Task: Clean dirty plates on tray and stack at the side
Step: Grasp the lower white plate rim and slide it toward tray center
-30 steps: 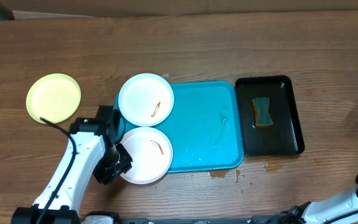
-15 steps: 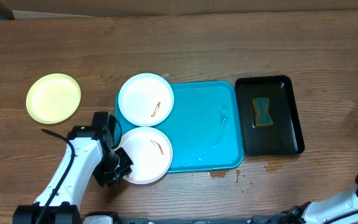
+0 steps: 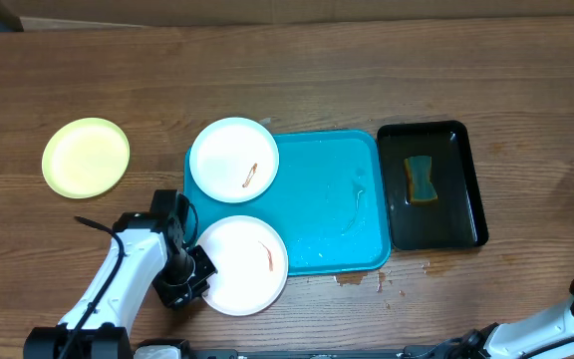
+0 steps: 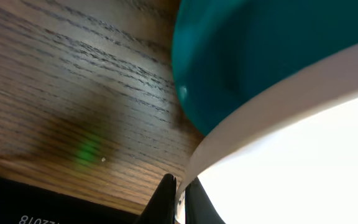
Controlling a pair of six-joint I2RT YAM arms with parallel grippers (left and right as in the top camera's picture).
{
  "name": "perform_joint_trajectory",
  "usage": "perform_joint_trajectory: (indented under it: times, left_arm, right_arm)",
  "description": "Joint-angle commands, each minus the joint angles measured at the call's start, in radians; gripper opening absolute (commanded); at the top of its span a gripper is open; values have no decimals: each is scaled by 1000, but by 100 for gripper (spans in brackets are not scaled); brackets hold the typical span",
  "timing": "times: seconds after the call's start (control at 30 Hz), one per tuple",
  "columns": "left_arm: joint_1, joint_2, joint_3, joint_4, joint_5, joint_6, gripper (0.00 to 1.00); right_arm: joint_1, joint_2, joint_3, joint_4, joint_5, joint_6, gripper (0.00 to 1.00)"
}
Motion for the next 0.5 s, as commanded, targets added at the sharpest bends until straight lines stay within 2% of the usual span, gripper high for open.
perform_joint_trajectory:
  times: [0.0, 0.23, 0.33, 0.47]
  left_arm:
    - [5, -4, 20, 8, 40, 67, 4]
    - [-30, -4, 178, 68, 224, 166, 4]
    - [-89, -4, 223, 127, 233, 138, 4]
    - [-205, 0, 232, 287, 217, 74, 4]
  right_arm:
    - [4, -13, 17, 3, 0, 4, 100]
    - [4, -13, 17, 3, 0, 4, 100]
    - [4, -13, 17, 3, 0, 4, 100]
    - [4, -13, 17, 3, 0, 4, 100]
